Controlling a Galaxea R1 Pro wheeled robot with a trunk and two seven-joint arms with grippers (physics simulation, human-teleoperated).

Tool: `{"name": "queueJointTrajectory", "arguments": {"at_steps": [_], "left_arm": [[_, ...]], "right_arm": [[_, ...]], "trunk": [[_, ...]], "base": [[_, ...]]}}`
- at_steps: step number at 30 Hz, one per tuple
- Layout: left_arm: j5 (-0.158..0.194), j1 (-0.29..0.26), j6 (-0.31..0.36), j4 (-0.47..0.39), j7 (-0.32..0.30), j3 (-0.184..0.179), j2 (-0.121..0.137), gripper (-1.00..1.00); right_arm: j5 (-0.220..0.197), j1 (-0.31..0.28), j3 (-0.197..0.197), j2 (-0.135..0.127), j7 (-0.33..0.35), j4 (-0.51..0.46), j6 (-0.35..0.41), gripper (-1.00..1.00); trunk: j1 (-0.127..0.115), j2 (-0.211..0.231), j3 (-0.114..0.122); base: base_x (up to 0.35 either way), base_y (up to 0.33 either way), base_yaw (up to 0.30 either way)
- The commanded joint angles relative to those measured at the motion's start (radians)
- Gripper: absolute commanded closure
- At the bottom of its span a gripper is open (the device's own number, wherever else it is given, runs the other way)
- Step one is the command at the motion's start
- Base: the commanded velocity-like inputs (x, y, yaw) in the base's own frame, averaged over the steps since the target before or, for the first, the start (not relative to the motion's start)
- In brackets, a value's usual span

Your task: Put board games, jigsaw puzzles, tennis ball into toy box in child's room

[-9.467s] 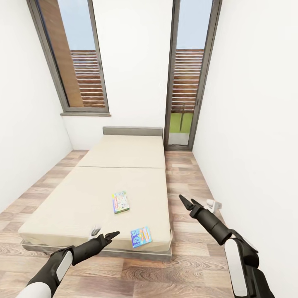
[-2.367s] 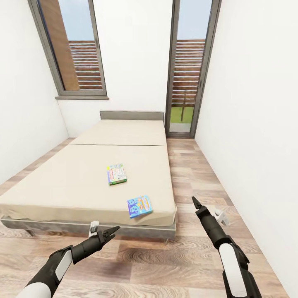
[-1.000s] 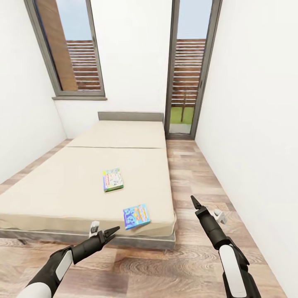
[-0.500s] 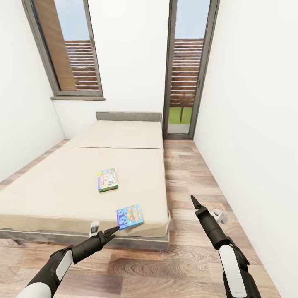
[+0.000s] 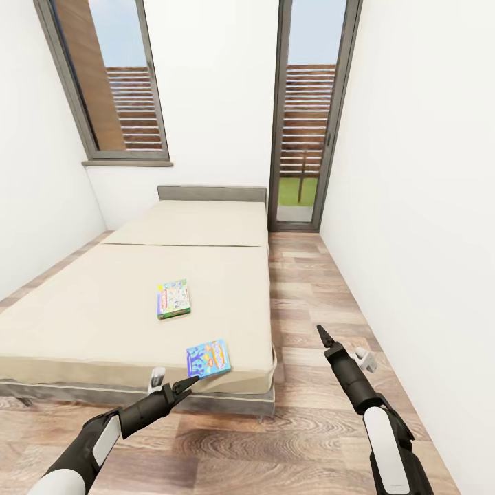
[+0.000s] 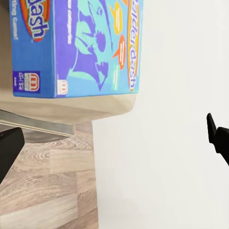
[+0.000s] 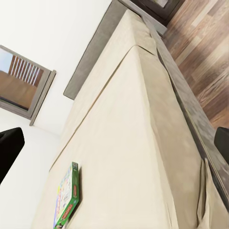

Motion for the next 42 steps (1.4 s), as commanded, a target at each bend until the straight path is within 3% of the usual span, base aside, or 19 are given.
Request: {"name": "queueJointTrajectory", "arguments": {"at_steps": [1,28,36,42], "left_arm": [[0.003,-0.001,0.008,0.0,-0.002,0.001,0.0,-1.0],[0.006,-0.001,0.014,0.0,-0.013,0.007,0.005,-1.0],[0.004,0.0,0.015,0.001,-0.008,0.096,0.009,-1.0],[0.004,0.0,0.016,0.001,-0.008,0.118,0.015,-1.0]], "right_arm": [[-0.008,-0.001,-0.003,0.001,0.004,-0.001,0.009,-1.0],[-0.008,-0.001,-0.002,0.001,0.005,-0.001,0.009,-1.0],[-0.008,-0.001,-0.002,0.001,0.006,0.0,0.009,-1.0],[-0.008,-0.001,-0.001,0.001,0.006,0.001,0.009,-1.0]], "trunk": [[0.0,0.0,-0.001],[0.0,0.0,-0.001],[0.0,0.0,-0.001],[0.023,-0.042,-0.02]], "base": [[0.0,-0.005,0.0],[0.0,0.0,0.0],[0.0,0.0,0.0],[0.0,0.0,0.0]]}}
